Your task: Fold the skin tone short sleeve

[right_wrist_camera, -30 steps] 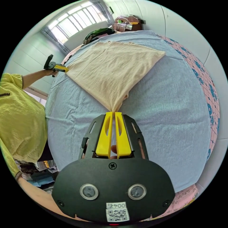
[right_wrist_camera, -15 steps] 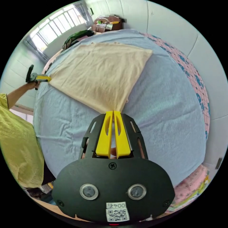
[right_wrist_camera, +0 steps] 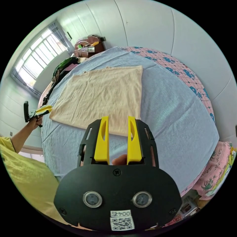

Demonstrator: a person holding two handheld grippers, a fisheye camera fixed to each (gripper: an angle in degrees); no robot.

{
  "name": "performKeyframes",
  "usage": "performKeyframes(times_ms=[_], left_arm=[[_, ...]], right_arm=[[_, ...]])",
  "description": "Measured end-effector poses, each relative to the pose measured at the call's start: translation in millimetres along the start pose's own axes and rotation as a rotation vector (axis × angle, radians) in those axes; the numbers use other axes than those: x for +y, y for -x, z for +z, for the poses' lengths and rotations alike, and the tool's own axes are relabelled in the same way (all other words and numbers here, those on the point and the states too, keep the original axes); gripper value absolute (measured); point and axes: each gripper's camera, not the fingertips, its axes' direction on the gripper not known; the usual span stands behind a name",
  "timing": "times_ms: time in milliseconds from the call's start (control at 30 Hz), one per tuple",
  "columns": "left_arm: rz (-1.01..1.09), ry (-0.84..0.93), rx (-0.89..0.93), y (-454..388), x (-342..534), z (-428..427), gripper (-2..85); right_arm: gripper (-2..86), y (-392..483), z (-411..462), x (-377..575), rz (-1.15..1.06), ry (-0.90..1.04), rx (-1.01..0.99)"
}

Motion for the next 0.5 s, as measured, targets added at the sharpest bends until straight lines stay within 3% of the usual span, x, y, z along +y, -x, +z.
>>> performKeyframes(times_ms=[100,233,500], left_arm=[[0.013,0.098,-0.030,0.2,-8.6,29.5,9.5],[-0.010,0.032,0.008,3.3,6.4,39.9,10.3],[-0.047,-0.033,0.031,-1.5,-21.3,22.3,13.9]], right_arm=[[12.9,9.2,23.4,-4.3,0.054,0.044,0.083],[12.8,21.1,50.7,-2.5,0.006,0.108,0.206],[11.6,10.3,38.9,-2.7,0.054,0.042,0.171]])
